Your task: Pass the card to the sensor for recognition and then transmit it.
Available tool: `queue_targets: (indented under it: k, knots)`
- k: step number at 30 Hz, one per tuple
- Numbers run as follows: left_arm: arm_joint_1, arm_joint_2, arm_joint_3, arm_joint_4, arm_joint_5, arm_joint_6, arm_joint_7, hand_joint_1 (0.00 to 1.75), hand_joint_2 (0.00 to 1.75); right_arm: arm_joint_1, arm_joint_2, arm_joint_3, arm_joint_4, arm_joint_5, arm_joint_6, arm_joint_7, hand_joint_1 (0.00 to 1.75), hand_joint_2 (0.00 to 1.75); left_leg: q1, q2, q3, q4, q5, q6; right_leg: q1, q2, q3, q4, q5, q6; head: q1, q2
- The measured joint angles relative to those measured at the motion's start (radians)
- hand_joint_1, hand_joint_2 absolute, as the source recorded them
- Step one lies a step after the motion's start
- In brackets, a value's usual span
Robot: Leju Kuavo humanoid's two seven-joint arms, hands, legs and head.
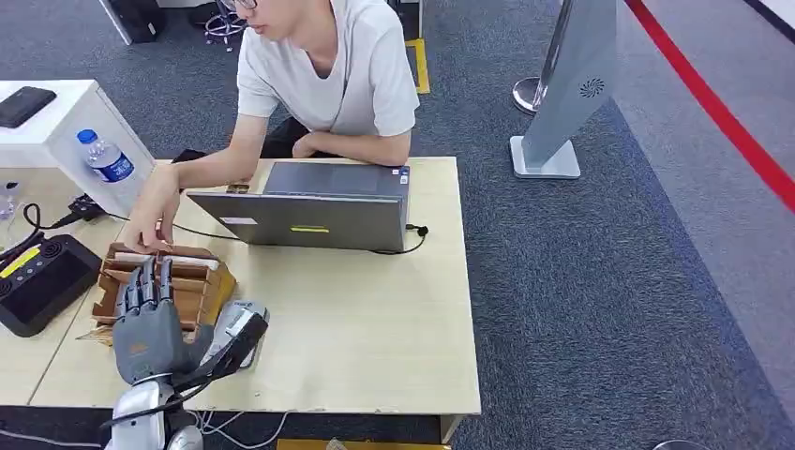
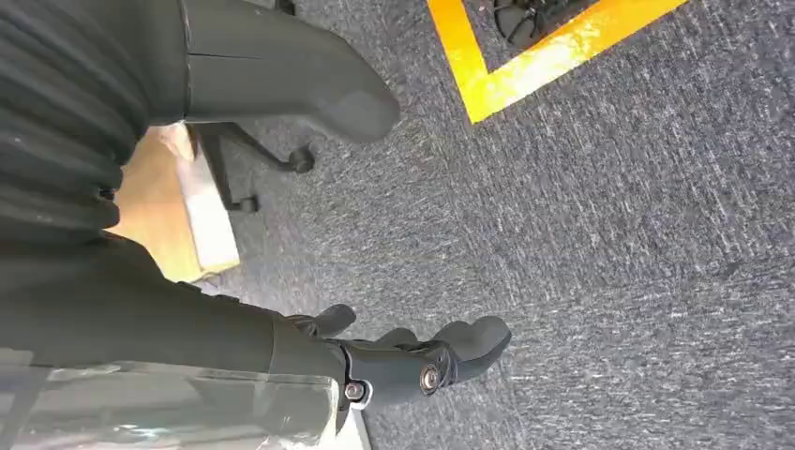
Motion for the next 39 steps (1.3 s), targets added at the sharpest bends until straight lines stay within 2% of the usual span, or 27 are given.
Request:
queue_targets:
  k: [5, 14, 19, 27, 39]
  knots:
    - [0.037, 0.024, -0.062, -0.029, 0.0, -0.008, 0.019, 0.0, 1.75, 0.0, 0.0, -0.015, 0.0, -0.011, -0.003, 0.004, 0.0, 1.75, 0.0, 0.0, 0.0, 0.0, 0.0, 0.0, 0.0, 0.0, 0.0, 0.0, 0.0, 0.0, 0.0, 0.0]
    - [0.048, 0.042, -0.096, -0.044, 0.0, -0.01, 0.021, 0.0, 1.75, 0.0, 0.0, -0.022, 0.0, -0.012, -0.004, 0.006, 0.0, 1.75, 0.0, 0.0, 0.0, 0.0, 0.0, 0.0, 0.0, 0.0, 0.0, 0.001, 0.0, 0.0, 0.0, 0.0]
    - [0.079, 0.055, -0.133, -0.1, 0.0, -0.018, 0.033, 0.0, 1.75, 0.0, 0.001, -0.027, 0.001, -0.024, -0.01, 0.011, 0.0, 1.75, 0.0, 0.0, 0.0, 0.0, 0.0, 0.0, 0.0, 0.0, 0.0, 0.001, 0.0, 0.0, 0.0, 0.0]
    - [0.093, 0.06, -0.147, -0.156, 0.0, -0.024, 0.022, 0.0, 1.75, -0.001, 0.002, -0.035, 0.001, -0.026, -0.014, 0.013, 0.0, 1.75, 0.0, 0.0, 0.0, 0.0, 0.0, 0.0, 0.0, 0.0, 0.0, 0.001, 0.0, 0.0, 0.0, 0.0]
    - [0.093, 0.059, -0.147, -0.16, 0.0, -0.017, 0.022, 0.0, 1.75, -0.001, 0.002, -0.036, 0.001, -0.023, -0.014, 0.016, 0.0, 1.75, 0.0, 0.0, 0.0, 0.0, 0.0, 0.0, 0.0, 0.0, 0.0, 0.001, 0.0, 0.0, 0.0, 0.0]
